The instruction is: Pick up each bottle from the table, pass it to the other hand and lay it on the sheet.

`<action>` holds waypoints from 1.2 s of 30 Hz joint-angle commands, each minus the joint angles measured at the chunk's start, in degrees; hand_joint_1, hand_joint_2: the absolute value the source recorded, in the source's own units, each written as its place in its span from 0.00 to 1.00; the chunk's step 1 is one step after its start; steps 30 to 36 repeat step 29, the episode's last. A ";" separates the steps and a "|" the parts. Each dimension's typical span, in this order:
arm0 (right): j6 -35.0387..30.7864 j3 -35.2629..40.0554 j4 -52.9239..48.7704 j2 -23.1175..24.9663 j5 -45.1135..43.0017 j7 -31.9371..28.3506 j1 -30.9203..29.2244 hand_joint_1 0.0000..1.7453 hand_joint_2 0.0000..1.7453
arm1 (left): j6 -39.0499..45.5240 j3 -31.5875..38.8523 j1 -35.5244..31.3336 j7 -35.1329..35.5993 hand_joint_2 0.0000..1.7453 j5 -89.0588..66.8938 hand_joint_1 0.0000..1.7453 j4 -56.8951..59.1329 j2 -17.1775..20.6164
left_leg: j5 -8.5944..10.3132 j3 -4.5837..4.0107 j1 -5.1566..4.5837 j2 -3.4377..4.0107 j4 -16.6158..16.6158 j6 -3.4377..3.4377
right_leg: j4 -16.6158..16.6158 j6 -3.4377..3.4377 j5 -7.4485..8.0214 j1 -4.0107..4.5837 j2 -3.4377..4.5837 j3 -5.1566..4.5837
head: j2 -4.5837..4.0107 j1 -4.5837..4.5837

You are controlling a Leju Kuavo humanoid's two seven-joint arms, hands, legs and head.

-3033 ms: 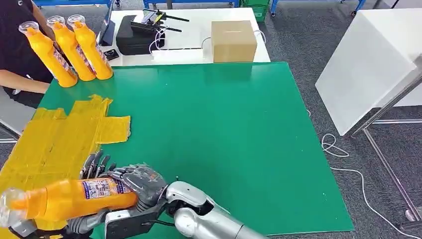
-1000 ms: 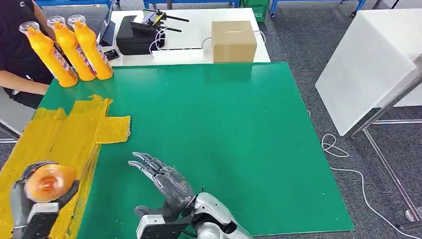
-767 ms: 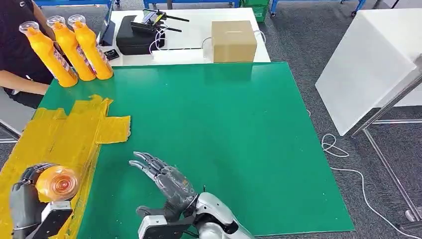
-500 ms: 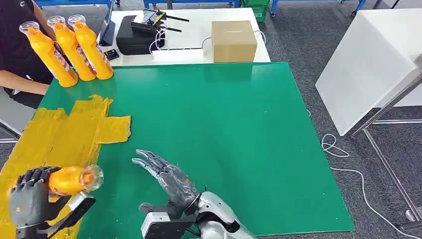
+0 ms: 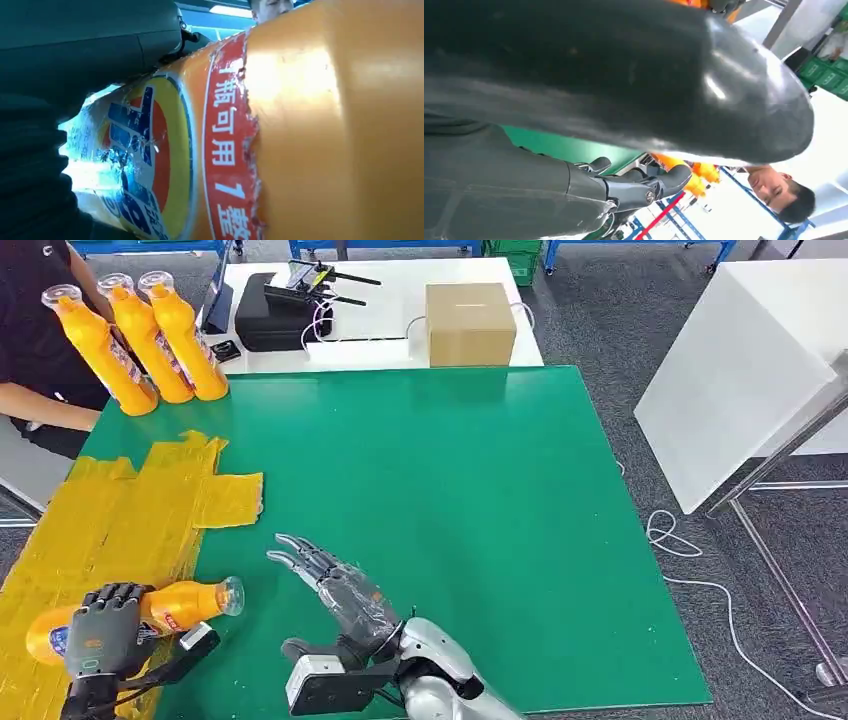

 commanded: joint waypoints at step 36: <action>-0.21 2.21 1.53 -2.39 -0.85 0.39 -2.00 0.00 0.00 | 6.71 -11.74 -0.88 10.76 0.00 -0.76 0.00 6.20 7.49 | 0.17 0.26 0.10 -0.20 -0.14 -0.27 | -0.09 0.00 0.04 0.10 -0.15 0.24 | 0.00 0.00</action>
